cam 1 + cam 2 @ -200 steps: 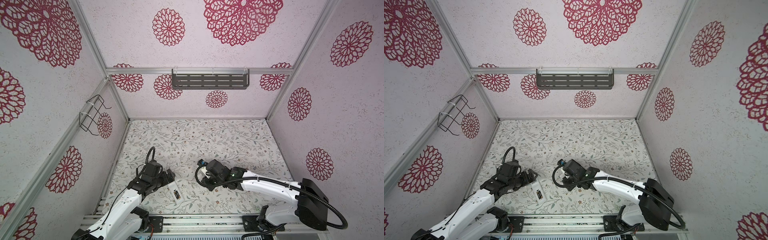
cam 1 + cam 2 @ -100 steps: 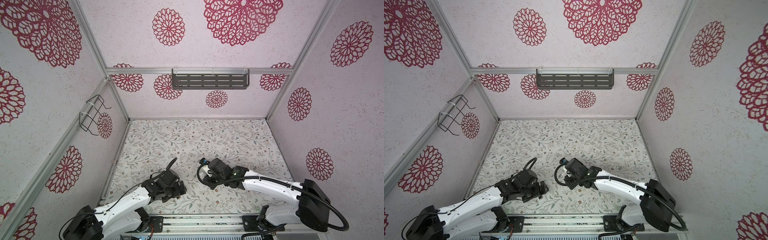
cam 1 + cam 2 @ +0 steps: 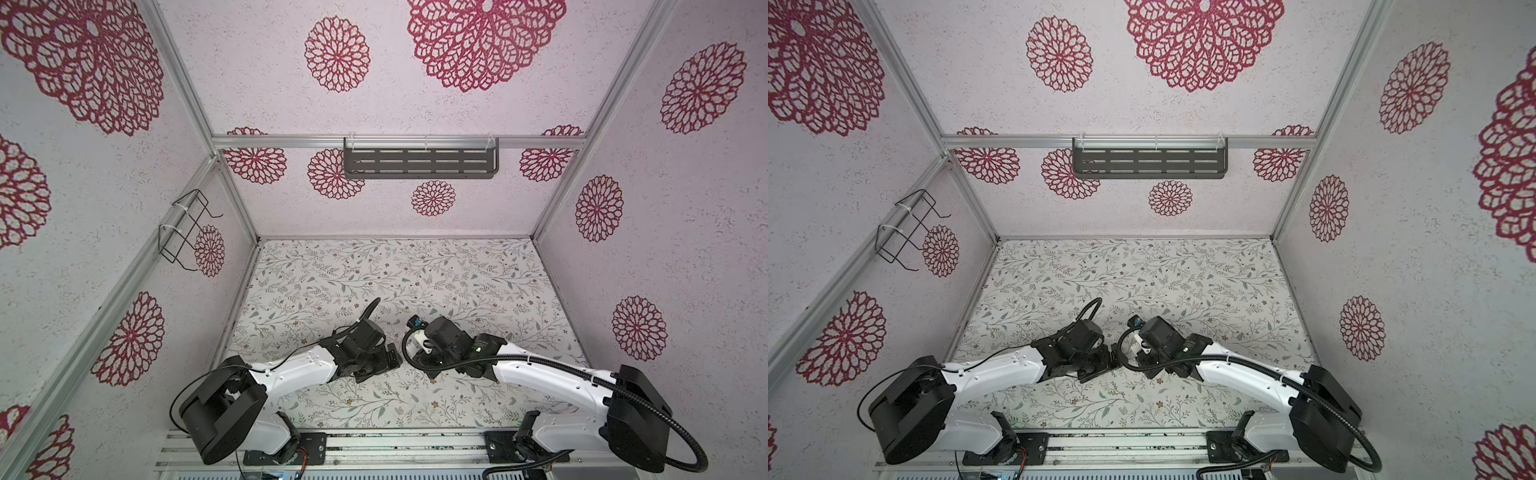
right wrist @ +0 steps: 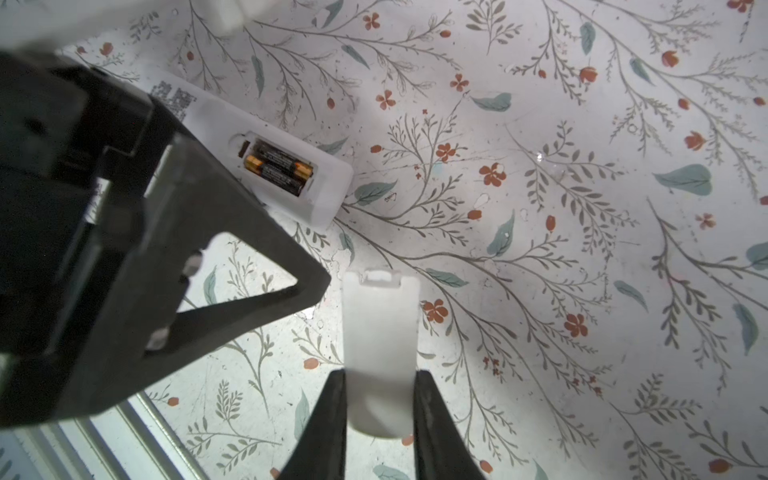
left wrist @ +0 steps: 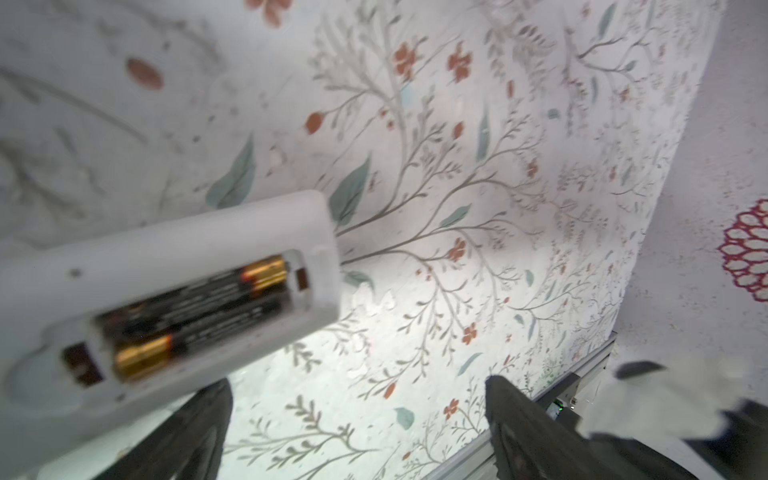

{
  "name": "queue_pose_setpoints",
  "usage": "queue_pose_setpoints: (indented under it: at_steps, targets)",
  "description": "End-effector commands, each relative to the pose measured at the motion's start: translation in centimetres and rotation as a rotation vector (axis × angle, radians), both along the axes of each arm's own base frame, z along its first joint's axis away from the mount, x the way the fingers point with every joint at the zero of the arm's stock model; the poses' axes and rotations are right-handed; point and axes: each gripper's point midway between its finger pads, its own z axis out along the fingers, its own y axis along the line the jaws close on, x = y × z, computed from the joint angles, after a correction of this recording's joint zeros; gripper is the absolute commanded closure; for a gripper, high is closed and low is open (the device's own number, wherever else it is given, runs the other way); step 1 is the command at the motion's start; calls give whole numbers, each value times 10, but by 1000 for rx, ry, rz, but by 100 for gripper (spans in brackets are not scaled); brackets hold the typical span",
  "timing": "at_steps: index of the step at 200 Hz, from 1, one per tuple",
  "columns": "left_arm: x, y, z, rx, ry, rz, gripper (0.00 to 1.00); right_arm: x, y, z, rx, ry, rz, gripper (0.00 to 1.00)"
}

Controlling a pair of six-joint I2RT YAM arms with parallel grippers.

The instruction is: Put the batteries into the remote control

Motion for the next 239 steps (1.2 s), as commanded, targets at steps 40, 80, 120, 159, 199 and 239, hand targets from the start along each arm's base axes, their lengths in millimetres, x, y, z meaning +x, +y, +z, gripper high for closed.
queue_pose_setpoints:
  at_steps: [40, 80, 120, 159, 199, 239]
  targets:
    - [-7, 57, 39, 51, -112, 146, 3, 23, -12, 6, -25, -42, 34, 76]
    - [-38, 95, 36, 52, -69, 243, 3, 49, 0, -1, -39, -16, 46, 76]
    - [-67, 118, 19, 15, -22, 313, 3, 57, 13, -14, -40, 55, 20, 75]
    - [-63, 118, 5, -37, -47, 357, 3, 61, 24, -19, -22, 91, 16, 65]
    - [-46, 112, -11, -23, -52, 370, 3, 62, 34, -31, -19, 142, -25, 52]
    - [-25, 135, -18, -5, -77, 439, 3, 60, 33, -41, -18, 160, -51, 48]
